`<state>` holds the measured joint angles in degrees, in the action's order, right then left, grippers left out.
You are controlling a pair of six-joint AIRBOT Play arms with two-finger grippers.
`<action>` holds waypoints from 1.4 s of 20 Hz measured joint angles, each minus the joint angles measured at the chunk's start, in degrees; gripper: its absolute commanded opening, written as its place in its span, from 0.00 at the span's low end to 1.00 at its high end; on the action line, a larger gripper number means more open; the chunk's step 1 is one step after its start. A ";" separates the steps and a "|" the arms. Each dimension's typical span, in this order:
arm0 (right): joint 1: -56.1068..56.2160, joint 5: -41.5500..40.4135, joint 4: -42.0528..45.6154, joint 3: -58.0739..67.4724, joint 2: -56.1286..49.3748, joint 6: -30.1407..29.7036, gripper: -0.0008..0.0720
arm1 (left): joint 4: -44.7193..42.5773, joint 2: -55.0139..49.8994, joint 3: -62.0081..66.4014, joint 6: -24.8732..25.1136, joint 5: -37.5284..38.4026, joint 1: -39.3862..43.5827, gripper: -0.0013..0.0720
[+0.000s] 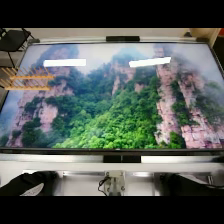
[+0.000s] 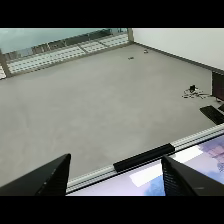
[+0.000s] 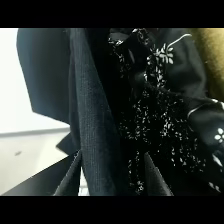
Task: Fold the shirts.
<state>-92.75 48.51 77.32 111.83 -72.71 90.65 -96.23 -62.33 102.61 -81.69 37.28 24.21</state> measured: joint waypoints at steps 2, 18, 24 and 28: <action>-0.15 2.78 -0.28 0.00 1.73 -0.46 0.72 | 0.00 0.00 0.00 0.00 0.74 0.00 0.93; -0.37 26.51 -6.38 0.46 12.63 -0.96 0.95 | 0.00 -4.07 -0.24 0.00 10.75 0.00 0.93; -0.37 18.40 -10.45 0.61 10.08 -4.11 0.92 | 0.00 -4.39 -0.24 0.00 11.28 0.00 0.93; -0.37 13.60 -11.91 0.61 6.67 -5.51 0.94 | 0.22 -4.42 -0.24 0.00 11.30 0.11 0.93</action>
<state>-93.12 62.11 65.41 112.44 -66.04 85.14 -96.01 -66.74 102.37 -81.69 48.58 24.32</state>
